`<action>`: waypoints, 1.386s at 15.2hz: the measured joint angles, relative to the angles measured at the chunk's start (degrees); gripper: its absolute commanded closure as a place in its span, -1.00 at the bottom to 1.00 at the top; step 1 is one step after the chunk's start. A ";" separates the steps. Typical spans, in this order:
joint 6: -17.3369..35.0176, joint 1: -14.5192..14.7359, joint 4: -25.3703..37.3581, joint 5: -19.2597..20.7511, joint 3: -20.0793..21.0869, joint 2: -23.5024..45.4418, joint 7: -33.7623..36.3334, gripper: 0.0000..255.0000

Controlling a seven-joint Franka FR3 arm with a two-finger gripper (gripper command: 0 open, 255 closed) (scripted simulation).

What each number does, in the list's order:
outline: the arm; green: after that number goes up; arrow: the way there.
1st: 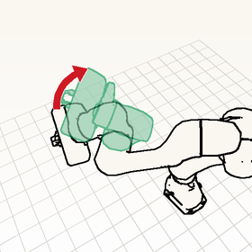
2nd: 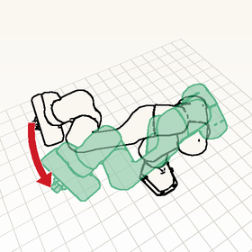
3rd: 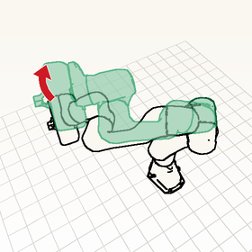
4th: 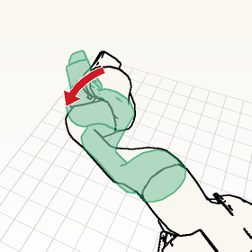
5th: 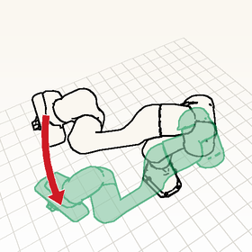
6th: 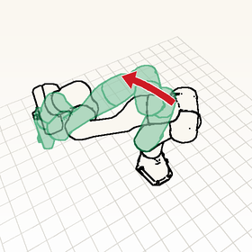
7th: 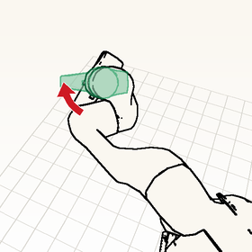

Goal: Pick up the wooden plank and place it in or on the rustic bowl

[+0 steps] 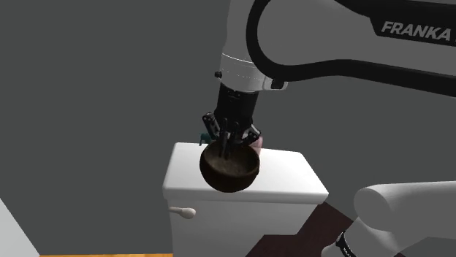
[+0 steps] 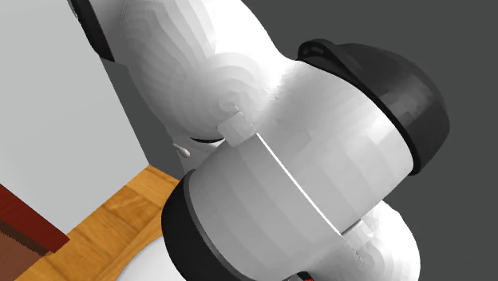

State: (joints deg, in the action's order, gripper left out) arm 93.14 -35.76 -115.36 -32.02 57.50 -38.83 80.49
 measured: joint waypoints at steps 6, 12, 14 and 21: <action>3.94 0.33 -4.21 -1.40 1.73 -0.67 -0.69 1.00; 5.81 0.37 -6.00 -2.08 2.73 -0.84 -0.94 1.00; 5.84 0.35 -6.01 -2.08 2.76 -0.83 -0.94 1.00; 5.85 0.35 -6.01 -2.08 2.76 -0.83 -0.94 -1.00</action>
State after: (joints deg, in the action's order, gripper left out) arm 98.99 -35.41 -121.37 -34.10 60.26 -39.66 79.54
